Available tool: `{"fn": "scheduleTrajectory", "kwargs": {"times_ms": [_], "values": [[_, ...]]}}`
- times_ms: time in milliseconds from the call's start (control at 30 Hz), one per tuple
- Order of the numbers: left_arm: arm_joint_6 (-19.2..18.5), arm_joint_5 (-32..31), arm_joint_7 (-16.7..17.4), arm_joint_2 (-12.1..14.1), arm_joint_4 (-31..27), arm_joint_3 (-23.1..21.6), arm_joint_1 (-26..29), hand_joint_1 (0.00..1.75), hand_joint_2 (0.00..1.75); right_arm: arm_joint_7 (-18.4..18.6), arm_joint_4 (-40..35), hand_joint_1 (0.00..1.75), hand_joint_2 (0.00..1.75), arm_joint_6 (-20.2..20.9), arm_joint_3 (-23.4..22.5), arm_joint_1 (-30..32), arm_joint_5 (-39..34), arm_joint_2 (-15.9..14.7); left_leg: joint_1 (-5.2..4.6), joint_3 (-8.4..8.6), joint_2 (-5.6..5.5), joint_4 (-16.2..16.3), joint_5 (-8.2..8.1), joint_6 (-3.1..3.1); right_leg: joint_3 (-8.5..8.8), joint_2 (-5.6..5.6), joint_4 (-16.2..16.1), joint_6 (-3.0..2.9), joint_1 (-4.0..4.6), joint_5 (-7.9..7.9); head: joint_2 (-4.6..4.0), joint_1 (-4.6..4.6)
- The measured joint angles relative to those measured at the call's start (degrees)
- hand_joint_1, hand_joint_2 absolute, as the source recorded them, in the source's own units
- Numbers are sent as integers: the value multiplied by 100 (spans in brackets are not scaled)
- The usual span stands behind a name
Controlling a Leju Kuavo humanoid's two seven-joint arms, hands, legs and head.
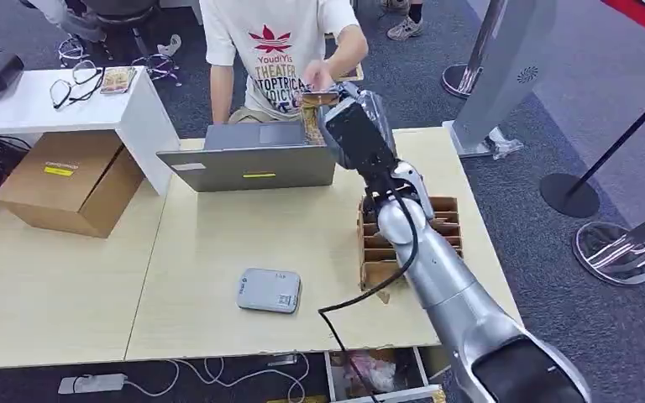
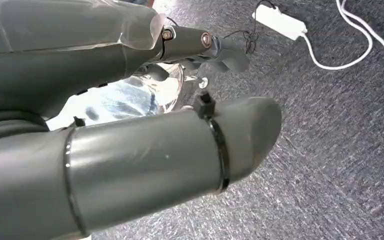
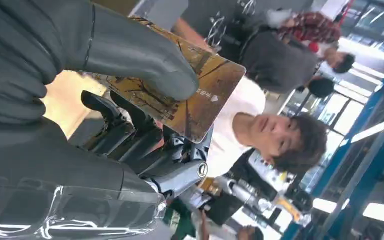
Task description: Pass the card to the sensor for recognition and then transmit it.
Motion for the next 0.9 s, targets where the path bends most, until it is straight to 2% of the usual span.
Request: {"fn": "scheduleTrajectory", "kwargs": {"times_ms": [333,800,833,867,900], "values": [[-7,-11,26,-2,0,0,0,0,0,57,836,175,175,-306,-217,-480,377,44,0,0,-1,0,0,0,0,0,0,0,0,0,0,0],[-7,-2,29,-2,0,0,13,0,0,-155,1214,175,175,-374,-321,-380,431,122,1,0,-1,0,0,0,0,0,0,0,1,0,0,2],[-7,-4,27,-2,0,0,13,0,0,-175,1220,133,175,-376,-322,-340,453,131,0,0,-1,0,0,0,0,-1,0,0,0,0,0,0],[-7,-4,29,-2,0,0,14,0,0,-181,1233,47,175,-385,-319,-305,486,140,1,0,-1,0,0,0,0,0,0,0,1,0,0,2],[-7,-4,27,-2,0,0,16,0,0,-192,1255,16,175,-392,-319,-269,507,151,1,0,-1,0,0,0,0,0,0,0,1,0,0,0]]}}
